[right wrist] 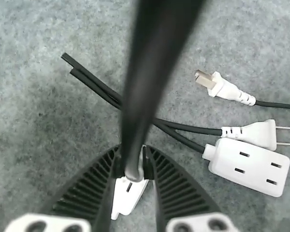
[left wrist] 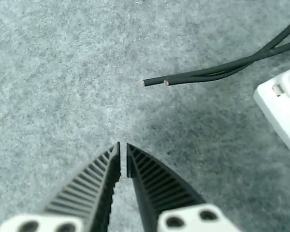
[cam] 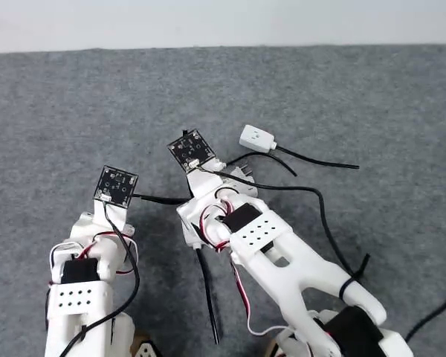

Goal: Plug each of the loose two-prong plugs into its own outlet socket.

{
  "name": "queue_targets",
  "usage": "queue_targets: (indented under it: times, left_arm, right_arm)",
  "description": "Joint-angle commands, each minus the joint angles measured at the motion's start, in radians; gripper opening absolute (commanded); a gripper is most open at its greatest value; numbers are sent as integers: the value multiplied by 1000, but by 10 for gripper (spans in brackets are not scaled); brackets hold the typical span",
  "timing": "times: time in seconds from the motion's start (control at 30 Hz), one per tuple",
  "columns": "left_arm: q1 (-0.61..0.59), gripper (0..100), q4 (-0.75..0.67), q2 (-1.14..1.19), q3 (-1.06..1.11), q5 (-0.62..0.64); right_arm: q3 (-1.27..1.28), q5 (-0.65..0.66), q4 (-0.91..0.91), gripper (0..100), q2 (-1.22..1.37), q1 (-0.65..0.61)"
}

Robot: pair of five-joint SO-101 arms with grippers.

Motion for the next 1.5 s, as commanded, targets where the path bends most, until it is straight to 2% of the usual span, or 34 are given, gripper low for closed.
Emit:
queue_targets:
  times: [0.0, 0.13, 0.5, 0.8, 1.1, 1.3, 1.47]
  left_arm:
    - [-5, 15, 12, -23, -8, -9]
    - [-15, 15, 9, -26, -8, -9]
    - [-37, 15, 8, -29, -10, -9]
    - [-37, 15, 8, -29, -10, -9]
    - [-40, 15, 8, -29, -10, -9]
    - [-40, 15, 8, -29, -8, -9]
    - [-41, 15, 8, -29, -8, -9]
  right_arm:
    - [-48, 32, 25, 8, -5, 8]
    - [-104, 34, 97, 8, -5, 8]
    - [-115, 37, 110, 8, -4, 8]
    - [-166, 94, 176, 8, 12, 8]
    - [-210, 112, 171, 8, 196, 4]
    - [-187, 138, 179, 8, 208, 2]
    - [-147, 160, 200, 22, 208, -45]
